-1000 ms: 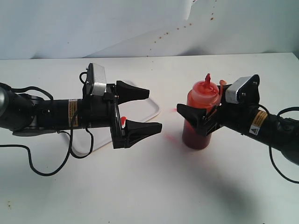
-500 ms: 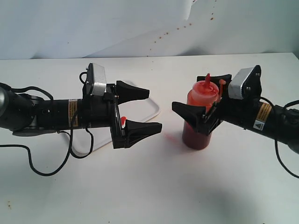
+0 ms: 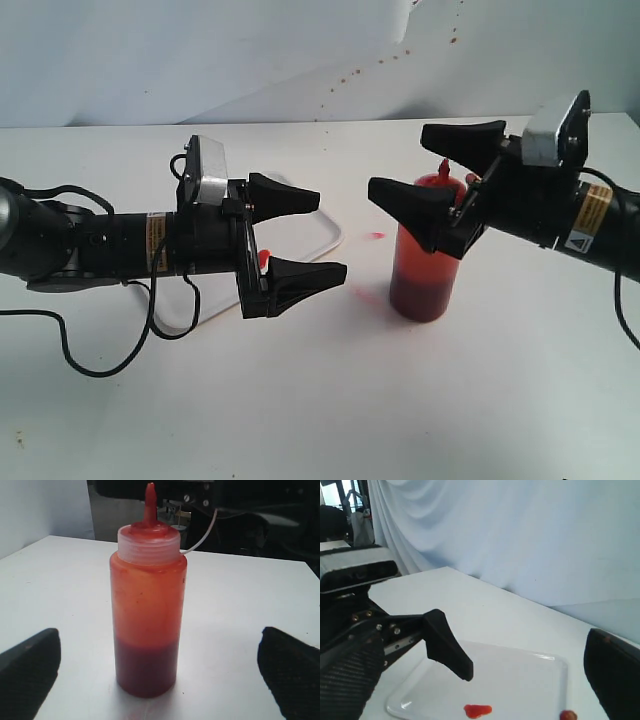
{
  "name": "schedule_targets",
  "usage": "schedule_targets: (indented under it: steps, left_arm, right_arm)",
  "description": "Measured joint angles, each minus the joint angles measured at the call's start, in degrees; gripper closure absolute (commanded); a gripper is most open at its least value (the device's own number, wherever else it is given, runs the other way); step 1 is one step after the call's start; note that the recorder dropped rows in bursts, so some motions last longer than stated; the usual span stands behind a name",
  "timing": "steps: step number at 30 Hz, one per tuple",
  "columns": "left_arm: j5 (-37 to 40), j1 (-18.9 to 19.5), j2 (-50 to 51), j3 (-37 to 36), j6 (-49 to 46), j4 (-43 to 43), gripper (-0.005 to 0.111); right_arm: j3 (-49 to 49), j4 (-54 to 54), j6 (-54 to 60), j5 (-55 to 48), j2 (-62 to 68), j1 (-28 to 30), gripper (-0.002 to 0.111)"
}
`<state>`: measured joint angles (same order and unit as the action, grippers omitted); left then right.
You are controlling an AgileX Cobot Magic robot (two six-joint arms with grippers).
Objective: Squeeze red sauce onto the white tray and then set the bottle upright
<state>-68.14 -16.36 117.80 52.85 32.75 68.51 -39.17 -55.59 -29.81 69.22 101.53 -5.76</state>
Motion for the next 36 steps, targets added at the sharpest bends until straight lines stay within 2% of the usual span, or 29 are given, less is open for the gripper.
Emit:
schedule_targets:
  steps: [5, 12, 15, 18, 21, 23, 24, 30, 32, 33, 34, 35, 36]
  left_arm:
    - [0.00, 0.00, 0.00, 0.00, 0.00, 0.00, 0.002]
    - [0.00, 0.00, 0.00, 0.00, 0.00, 0.00, 0.002]
    - [0.00, 0.00, 0.00, 0.00, 0.00, 0.00, 0.002]
    - [0.00, 0.00, 0.00, 0.00, 0.00, 0.00, 0.002]
    - [0.00, 0.00, 0.00, 0.00, 0.00, 0.00, 0.002]
    - [-0.26, 0.00, 0.00, 0.00, 0.00, 0.00, 0.002]
    - [-0.55, 0.00, 0.00, 0.00, 0.00, 0.00, 0.002]
    - [-0.91, 0.00, 0.00, 0.00, 0.00, 0.00, 0.003]
    - [-0.95, 0.00, -0.28, 0.00, 0.00, 0.00, 0.012]
    - [-0.95, 0.00, -1.01, 0.00, 0.00, 0.00, 0.026]
    - [-0.95, 0.11, -2.50, 0.00, 0.92, 0.13, 0.037]
    - [-0.95, 0.32, -3.61, 0.00, 1.41, 0.65, 0.062]
    - [-0.95, 1.19, -6.26, 0.00, 2.60, 2.44, 0.086]
  right_arm:
    - [0.00, -0.93, -4.43, 0.00, -3.12, 0.00, 0.003]
    - [0.00, -2.31, -16.46, 0.00, -9.48, 0.00, 0.003]
    - [0.00, -4.55, -21.17, 0.11, -12.60, 0.00, 0.007]
    - [0.00, -6.67, -26.21, 0.11, -15.49, 0.00, 0.025]
    - [0.00, -8.95, -27.99, 0.11, -17.95, 0.00, 0.064]
    - [0.00, -10.58, -28.16, 0.11, -19.36, 0.00, 0.100]
    - [0.00, -11.58, -27.94, 0.11, -20.08, 0.00, 0.108]
    - [0.21, -14.56, -24.90, 0.00, -23.25, 0.00, 0.108]
    - [2.06, -10.30, -21.53, -4.02, -24.63, 0.00, 0.108]
    - [3.16, -7.43, -19.52, -6.14, -25.25, 0.00, 0.108]
    - [5.75, -0.09, -14.53, -10.57, -26.81, 0.00, 0.108]
    - [7.03, 3.98, -11.59, -12.49, -27.65, 0.00, 0.108]
    - [9.38, 12.49, -5.57, -15.05, -29.16, 0.00, 0.108]
